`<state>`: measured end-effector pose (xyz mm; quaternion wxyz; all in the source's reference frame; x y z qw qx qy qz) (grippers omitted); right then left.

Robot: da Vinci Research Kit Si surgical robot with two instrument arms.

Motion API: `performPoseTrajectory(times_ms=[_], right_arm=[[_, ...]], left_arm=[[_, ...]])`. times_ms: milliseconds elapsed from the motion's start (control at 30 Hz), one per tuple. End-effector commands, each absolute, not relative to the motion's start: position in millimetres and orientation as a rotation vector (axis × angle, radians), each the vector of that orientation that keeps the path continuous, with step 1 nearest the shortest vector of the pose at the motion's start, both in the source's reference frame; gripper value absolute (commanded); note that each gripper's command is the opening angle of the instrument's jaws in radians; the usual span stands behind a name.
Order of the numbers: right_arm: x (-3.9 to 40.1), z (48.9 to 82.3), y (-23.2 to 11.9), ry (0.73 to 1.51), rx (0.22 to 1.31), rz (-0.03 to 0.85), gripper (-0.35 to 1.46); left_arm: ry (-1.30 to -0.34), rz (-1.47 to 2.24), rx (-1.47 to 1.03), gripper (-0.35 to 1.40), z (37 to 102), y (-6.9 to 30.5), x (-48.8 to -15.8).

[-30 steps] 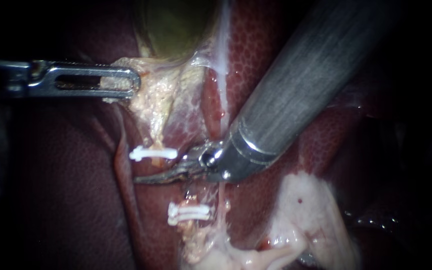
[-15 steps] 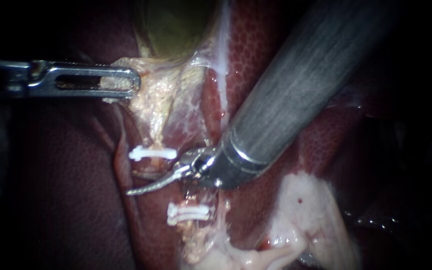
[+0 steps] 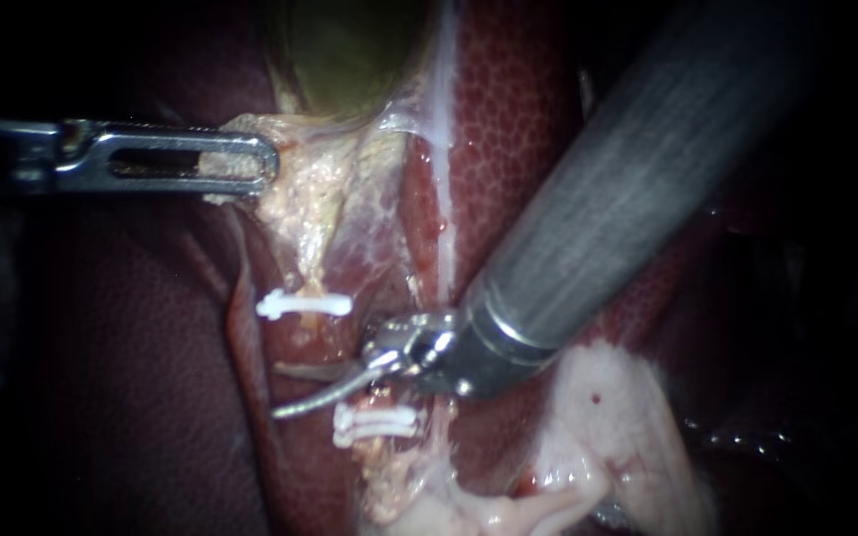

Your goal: Go back from the cut left tube

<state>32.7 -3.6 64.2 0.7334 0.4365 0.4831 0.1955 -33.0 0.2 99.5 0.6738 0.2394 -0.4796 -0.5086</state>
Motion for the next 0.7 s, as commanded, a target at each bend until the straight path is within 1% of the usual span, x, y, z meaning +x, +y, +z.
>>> performPoseTrajectory(times_ms=[33, 233, 267, 467, 700], right_arm=[[32.2, 64.0, -3.7, 1.070, 0.937, 0.422, 1.43], [29.3, 63.5, -3.4, 1.093, 0.844, 0.411, 1.43], [28.7, 63.3, -3.2, 1.101, 0.811, 0.402, 1.43], [25.1, 62.1, -1.7, 1.120, 0.714, 0.366, 1.43], [20.4, 59.9, 0.3, 1.113, 0.595, 0.366, 1.43]], left_arm=[[-1.080, -1.144, 0.539, -0.30, 99.5, 0.2, -33.0], [-1.080, -1.144, 0.539, -0.30, 99.5, 0.2, -33.0], [-1.080, -1.144, 0.539, -0.30, 99.5, 0.2, -33.0], [-1.080, -1.144, 0.540, -0.28, 99.5, 0.2, -32.9], [-1.080, -1.144, 0.540, -0.28, 99.5, 0.2, -32.9]])
